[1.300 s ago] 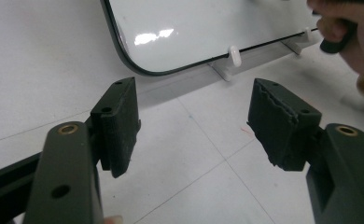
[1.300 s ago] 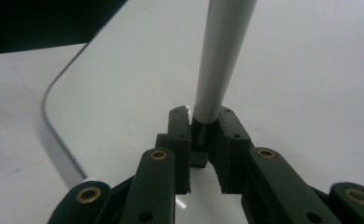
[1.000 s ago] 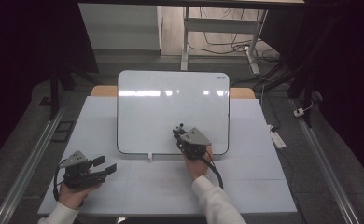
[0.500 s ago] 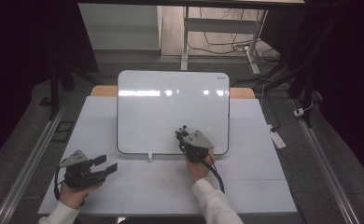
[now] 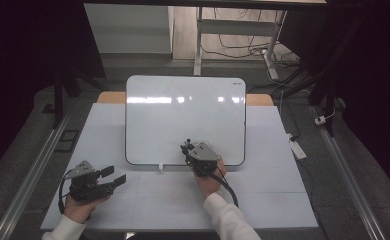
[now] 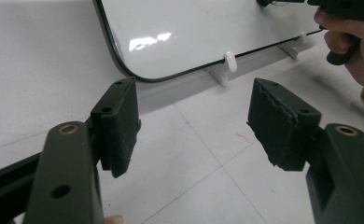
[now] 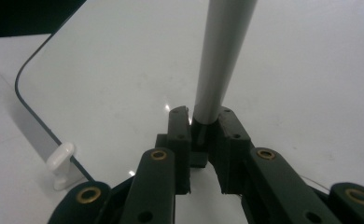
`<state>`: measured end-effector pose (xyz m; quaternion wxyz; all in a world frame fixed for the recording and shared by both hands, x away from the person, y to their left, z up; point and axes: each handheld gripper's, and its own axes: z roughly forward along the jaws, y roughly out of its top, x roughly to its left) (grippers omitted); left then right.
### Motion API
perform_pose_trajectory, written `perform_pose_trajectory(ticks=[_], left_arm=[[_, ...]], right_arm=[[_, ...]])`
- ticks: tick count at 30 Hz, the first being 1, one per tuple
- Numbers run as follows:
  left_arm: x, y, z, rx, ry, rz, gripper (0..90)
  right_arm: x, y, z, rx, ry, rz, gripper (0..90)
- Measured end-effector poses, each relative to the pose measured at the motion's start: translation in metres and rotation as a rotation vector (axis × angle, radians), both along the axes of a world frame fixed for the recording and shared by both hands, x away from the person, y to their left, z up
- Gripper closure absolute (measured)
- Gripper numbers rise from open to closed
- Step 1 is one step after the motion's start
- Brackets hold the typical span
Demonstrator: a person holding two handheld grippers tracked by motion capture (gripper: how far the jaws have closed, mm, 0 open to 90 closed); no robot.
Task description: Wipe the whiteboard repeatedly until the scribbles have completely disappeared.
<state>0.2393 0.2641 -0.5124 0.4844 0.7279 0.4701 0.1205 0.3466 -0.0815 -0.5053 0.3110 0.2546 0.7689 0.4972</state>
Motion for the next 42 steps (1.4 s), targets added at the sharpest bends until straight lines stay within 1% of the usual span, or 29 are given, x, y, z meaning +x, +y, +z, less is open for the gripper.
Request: perform_pose_trajectory(ticks=[1, 3, 5, 7, 10, 11, 12, 13, 15, 16, 17, 18, 20, 21, 22, 23, 25, 26, 27, 28, 30, 32, 33, 34, 37, 38, 40, 41, 42], left_arm=[[0.000, 0.000, 0.000, 0.000, 0.000, 0.000, 34.3], [-0.001, 0.001, 0.000, 0.000, -0.002, 0.004, 34.4], [-0.001, 0.001, 0.000, 0.000, 0.000, 0.004, 34.4], [0.000, 0.000, -0.001, 0.004, 0.003, 0.005, 34.3], [0.000, -0.001, -0.001, 0.008, 0.004, 0.003, 34.3], [0.000, -0.001, -0.001, 0.008, 0.003, 0.003, 34.3], [-0.001, -0.001, 0.000, 0.009, 0.002, 0.002, 34.3], [-0.001, -0.001, 0.000, 0.007, 0.002, 0.003, 34.3], [-0.001, 0.000, 0.000, 0.006, 0.001, 0.005, 34.4], [-0.001, 0.000, -0.001, 0.005, 0.002, 0.005, 34.3], [0.000, 0.000, -0.001, 0.005, 0.004, 0.006, 34.3], [0.000, 0.000, -0.001, 0.005, 0.006, 0.005, 34.3], [0.001, 0.000, -0.002, 0.009, 0.009, 0.002, 34.3], [0.001, 0.000, -0.002, 0.008, 0.011, 0.002, 34.3], [0.001, 0.000, -0.002, 0.010, 0.009, 0.000, 34.3], [0.000, -0.001, -0.002, 0.008, 0.009, 0.002, 34.3], [0.000, 0.000, -0.001, 0.007, 0.007, 0.005, 34.3], [0.000, 0.000, -0.001, 0.006, 0.007, 0.005, 34.3], [0.000, 0.000, -0.001, 0.006, 0.008, 0.004, 34.3], [0.001, 0.000, -0.002, 0.007, 0.010, 0.003, 34.3], [0.001, 0.000, -0.002, 0.010, 0.009, 0.000, 34.3], [0.001, -0.001, -0.002, 0.008, 0.010, 0.002, 34.3], [0.000, 0.000, -0.002, 0.008, 0.009, 0.004, 34.3], [0.000, 0.000, -0.002, 0.008, 0.007, 0.006, 34.3], [0.000, 0.000, -0.001, 0.006, 0.009, 0.006, 34.3], [0.001, -0.001, -0.002, 0.007, 0.010, 0.004, 34.3], [0.001, -0.001, -0.002, 0.010, 0.010, 0.003, 34.3], [0.001, -0.001, -0.002, 0.011, 0.009, 0.004, 34.3], [0.001, -0.001, -0.002, 0.011, 0.008, 0.004, 34.3]], right_arm=[[0.003, -0.006, 0.002, 0.015, 0.004, -0.012, 77.6], [0.010, -0.028, 0.009, 0.051, -0.008, -0.087, 77.6], [0.013, -0.041, 0.013, 0.069, -0.007, -0.120, 77.6], [0.012, -0.044, 0.012, 0.077, 0.002, -0.119, 77.6], [0.004, -0.030, 0.004, 0.022, 0.033, -0.010, 77.6], [0.002, -0.028, 0.002, -0.007, 0.027, 0.012, 77.6], [0.003, -0.030, 0.002, -0.015, 0.027, 0.020, 77.6], [0.005, -0.036, 0.004, 0.008, 0.032, 0.001, 77.6], [0.013, -0.050, 0.011, 0.067, 0.032, -0.068, 77.6], [0.016, -0.054, 0.013, 0.091, 0.037, -0.082, 77.6], [0.016, -0.054, 0.013, 0.100, 0.041, -0.084, 77.6], [0.015, -0.049, 0.012, 0.082, 0.042, -0.066, 77.6], [0.009, -0.033, 0.005, 0.040, 0.065, 0.027, 77.6], [0.007, -0.028, 0.004, 0.017, 0.062, 0.046, 77.6], [0.006, -0.025, 0.004, 0.000, 0.048, 0.047, 77.6], [0.009, -0.026, 0.005, 0.015, 0.043, 0.036, 77.6], [0.015, -0.034, 0.010, 0.065, 0.024, -0.031, 77.6], [0.016, -0.037, 0.012, 0.069, 0.011, -0.059, 77.6], [0.017, -0.037, 0.013, 0.074, 0.015, -0.064, 77.6], [0.015, -0.035, 0.012, 0.068, 0.018, -0.061, 77.6], [0.009, -0.024, 0.006, 0.038, 0.043, 0.008, 77.6], [0.005, -0.020, 0.004, -0.006, 0.022, 0.019, 77.6], [0.007, -0.024, 0.005, 0.015, 0.018, -0.001, 77.7], [0.013, -0.036, 0.010, 0.062, 0.008, -0.072, 77.7], [0.014, -0.040, 0.012, 0.081, 0.009, -0.093, 77.6], [0.012, -0.037, 0.010, 0.074, 0.012, -0.081, 77.6], [0.006, -0.022, 0.003, 0.050, 0.035, -0.010, 77.6], [0.003, -0.016, 0.001, 0.017, 0.026, 0.019, 77.6], [0.002, -0.013, 0.000, -0.005, 0.010, 0.023, 77.6]])
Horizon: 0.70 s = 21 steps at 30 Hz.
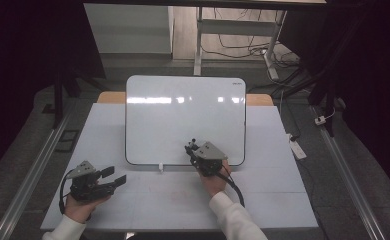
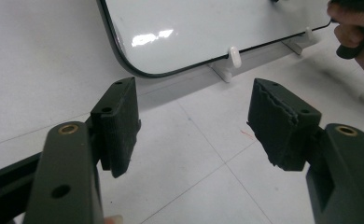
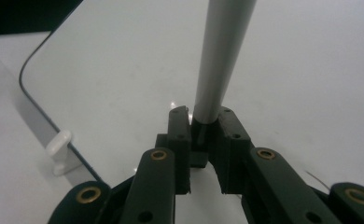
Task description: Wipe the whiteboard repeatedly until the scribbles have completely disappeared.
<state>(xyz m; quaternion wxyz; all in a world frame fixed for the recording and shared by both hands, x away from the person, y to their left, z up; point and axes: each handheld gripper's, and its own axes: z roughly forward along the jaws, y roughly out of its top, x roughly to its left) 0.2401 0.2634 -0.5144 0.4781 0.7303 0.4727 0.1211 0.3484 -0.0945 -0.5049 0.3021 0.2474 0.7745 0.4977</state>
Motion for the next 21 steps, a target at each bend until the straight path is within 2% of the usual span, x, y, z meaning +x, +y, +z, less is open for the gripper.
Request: perform_pose_trajectory(ticks=[1, 3, 4, 5, 6, 8, 9, 10, 11, 13, 14, 15, 16, 17, 19, 20, 21], left_arm=[[-0.001, 0.000, 0.000, -0.003, 0.001, 0.001, 34.3], [-0.001, 0.001, 0.000, -0.005, -0.002, 0.005, 34.3], [-0.001, 0.001, 0.000, -0.006, 0.000, 0.004, 34.3], [0.000, 0.001, 0.000, -0.006, 0.001, 0.003, 34.3], [0.000, 0.001, 0.000, -0.004, 0.001, 0.005, 34.3], [0.001, 0.000, -0.001, -0.003, 0.005, 0.003, 34.3], [0.001, 0.000, -0.001, -0.001, 0.003, 0.001, 34.3], [0.001, 0.000, 0.000, -0.001, 0.002, 0.000, 34.3], [0.000, 0.000, 0.000, -0.002, 0.002, 0.001, 34.3], [-0.001, 0.001, 0.000, -0.003, 0.002, 0.003, 34.3], [-0.001, 0.001, 0.000, -0.003, 0.000, 0.003, 34.3], [0.000, 0.000, 0.000, -0.006, 0.003, 0.004, 34.3], [0.001, 0.000, -0.001, -0.005, 0.005, 0.004, 34.3], [0.001, 0.000, -0.001, -0.003, 0.006, 0.004, 34.3], [0.001, 0.000, -0.001, -0.001, 0.004, 0.002, 34.3], [0.000, 0.000, 0.000, -0.002, 0.003, 0.002, 34.3], [0.000, 0.001, 0.000, -0.004, 0.002, 0.004, 34.3]], right_arm=[[0.002, -0.003, 0.001, 0.013, 0.002, -0.004, 77.6], [0.009, -0.017, 0.007, 0.046, -0.019, -0.075, 77.7], [0.012, -0.025, 0.011, 0.066, -0.014, -0.100, 77.6], [0.013, -0.026, 0.011, 0.072, -0.011, -0.104, 77.6], [0.011, -0.025, 0.011, 0.063, -0.013, -0.105, 77.6], [0.005, -0.015, 0.005, 0.036, 0.014, -0.040, 77.6], [0.001, -0.010, 0.002, 0.000, 0.009, -0.013, 77.6], [0.000, -0.008, 0.002, -0.025, -0.006, -0.010, 77.7], [0.002, -0.011, 0.003, -0.012, -0.001, -0.015, 77.6], [0.009, -0.025, 0.009, 0.052, -0.003, -0.088, 77.6], [0.012, -0.030, 0.011, 0.080, 0.005, -0.104, 77.6], [0.012, -0.030, 0.011, 0.085, 0.009, -0.106, 77.6], [0.010, -0.025, 0.009, 0.072, 0.006, -0.092, 77.6], [0.007, -0.018, 0.006, 0.055, 0.016, -0.052, 77.6], [0.000, -0.006, 0.001, -0.014, -0.007, -0.002, 77.6], [0.001, -0.007, 0.002, -0.014, 0.000, -0.001, 77.6], [0.004, -0.012, 0.003, 0.013, 0.011, -0.012, 77.6]])
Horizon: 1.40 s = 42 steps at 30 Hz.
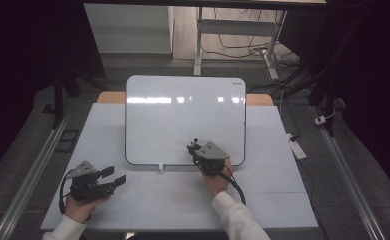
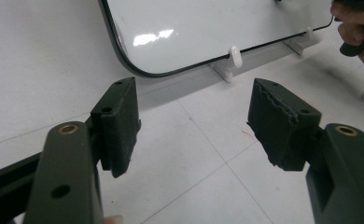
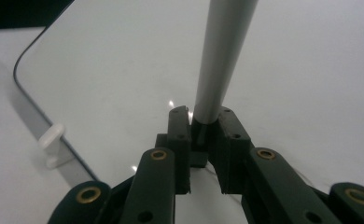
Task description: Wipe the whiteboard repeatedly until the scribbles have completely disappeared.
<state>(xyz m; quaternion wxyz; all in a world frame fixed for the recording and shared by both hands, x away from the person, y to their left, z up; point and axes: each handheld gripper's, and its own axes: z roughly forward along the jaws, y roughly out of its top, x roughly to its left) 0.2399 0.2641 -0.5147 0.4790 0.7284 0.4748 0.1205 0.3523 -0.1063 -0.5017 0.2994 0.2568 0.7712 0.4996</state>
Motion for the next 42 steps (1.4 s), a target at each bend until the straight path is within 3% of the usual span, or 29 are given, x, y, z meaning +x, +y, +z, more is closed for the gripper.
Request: perform_pose_trajectory(ticks=[2, 3, 7, 8, 11, 12, 14, 17, 19, 23, 25, 27, 30, 31, 33, 35, 37, 39, 42], left_arm=[[0.000, 0.001, 0.000, -0.001, -0.002, -0.001, 34.3], [0.000, 0.000, 0.000, -0.002, -0.001, -0.001, 34.4], [0.001, 0.000, 0.000, 0.001, 0.001, -0.003, 34.3], [0.000, 0.000, 0.000, 0.001, 0.000, -0.003, 34.3], [0.000, 0.000, 0.001, -0.001, -0.004, 0.000, 34.3], [0.000, 0.000, 0.000, -0.001, -0.002, 0.001, 34.4], [0.001, 0.000, 0.000, 0.002, 0.000, -0.001, 34.3], [0.001, -0.001, 0.000, 0.006, -0.002, -0.002, 34.4], [0.000, 0.000, 0.000, 0.002, -0.002, 0.001, 34.3], [0.000, 0.001, 0.000, -0.004, -0.003, 0.003, 34.4], [0.000, 0.001, 0.001, -0.002, -0.004, 0.002, 34.4], [0.001, -0.001, 0.001, 0.003, -0.004, -0.002, 34.4], [0.001, -0.002, 0.001, 0.006, -0.006, -0.005, 34.4], [0.001, -0.002, 0.001, 0.007, -0.005, -0.006, 34.3], [0.000, -0.001, 0.001, 0.002, -0.004, -0.005, 34.4], [0.000, 0.001, 0.001, -0.002, -0.004, 0.000, 34.4], [0.000, 0.001, 0.001, -0.001, -0.008, 0.002, 34.4], [0.000, 0.000, 0.001, 0.002, -0.007, 0.002, 34.4], [0.000, -0.001, 0.001, 0.006, -0.006, -0.001, 34.4]], right_arm=[[0.004, -0.011, 0.004, 0.028, -0.001, -0.058, 77.6], [0.004, -0.014, 0.004, 0.046, 0.012, -0.061, 77.6], [-0.005, -0.003, -0.002, -0.030, -0.004, -0.006, 77.6], [-0.003, -0.007, -0.001, -0.018, -0.003, -0.016, 77.6], [0.005, -0.029, 0.007, 0.044, -0.012, -0.114, 77.6], [0.006, -0.032, 0.008, 0.056, -0.006, -0.120, 77.6], [0.002, -0.023, 0.005, 0.054, 0.009, -0.089, 77.6], [-0.009, 0.003, -0.007, -0.014, 0.008, 0.017, 77.6], [-0.008, 0.002, -0.007, -0.020, 0.003, 0.019, 77.6], [0.002, -0.035, 0.007, 0.013, -0.026, -0.131, 77.7], [0.004, -0.045, 0.009, 0.039, -0.014, -0.159, 77.6], [0.001, -0.035, 0.005, 0.044, 0.001, -0.128, 77.7], [-0.009, -0.006, -0.004, -0.025, -0.008, -0.028, 77.6], [-0.009, -0.006, -0.004, -0.040, -0.013, -0.030, 77.6], [-0.005, -0.020, 0.001, -0.017, -0.014, -0.074, 77.6], [0.002, -0.044, 0.008, 0.023, -0.019, -0.152, 77.6], [0.007, -0.054, 0.011, 0.049, -0.017, -0.173, 77.6], [0.006, -0.048, 0.010, 0.038, -0.020, -0.151, 77.6], [0.000, -0.025, 0.003, -0.006, -0.022, -0.056, 77.6]])
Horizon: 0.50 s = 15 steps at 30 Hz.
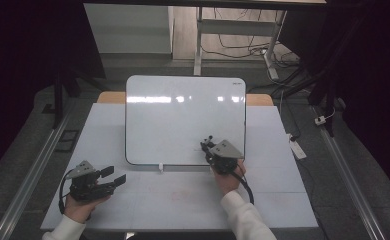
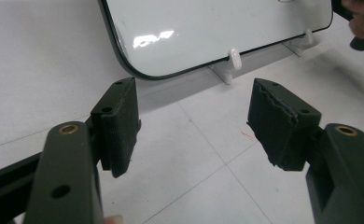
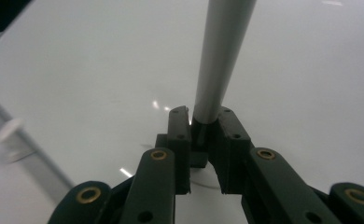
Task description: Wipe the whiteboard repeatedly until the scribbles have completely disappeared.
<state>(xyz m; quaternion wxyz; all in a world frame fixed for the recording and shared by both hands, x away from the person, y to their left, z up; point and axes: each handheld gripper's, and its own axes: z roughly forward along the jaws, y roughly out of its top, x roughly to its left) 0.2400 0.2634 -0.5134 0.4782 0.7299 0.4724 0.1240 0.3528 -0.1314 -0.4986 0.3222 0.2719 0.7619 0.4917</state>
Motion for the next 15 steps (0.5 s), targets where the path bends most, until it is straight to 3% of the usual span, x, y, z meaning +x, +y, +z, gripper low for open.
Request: perform_pose_trajectory(ticks=[1, 6, 9, 10, 11, 13, 15], left_arm=[[0.000, 0.000, 0.000, -0.001, 0.000, 0.003, 34.4], [-0.001, 0.002, 0.000, -0.005, -0.001, 0.005, 34.4], [0.000, 0.002, -0.001, -0.005, 0.002, 0.002, 34.4], [0.000, 0.001, -0.001, -0.003, 0.002, 0.002, 34.4], [0.000, 0.001, 0.000, -0.002, 0.001, 0.002, 34.4], [-0.001, 0.001, 0.000, -0.001, -0.003, 0.003, 34.4], [-0.001, 0.001, 0.000, -0.002, -0.003, 0.005, 34.4]], right_arm=[[0.000, 0.004, 0.000, -0.018, -0.012, 0.004, 77.6], [0.014, -0.015, 0.012, 0.059, -0.015, -0.081, 77.7], [0.008, -0.005, 0.007, 0.013, -0.001, -0.013, 77.6], [0.005, -0.002, 0.006, -0.025, -0.013, -0.006, 77.6], [0.006, -0.004, 0.006, -0.021, -0.012, -0.009, 77.6], [0.010, -0.016, 0.010, 0.027, -0.008, -0.065, 77.6], [0.012, -0.025, 0.011, 0.057, 0.003, -0.081, 77.6]])
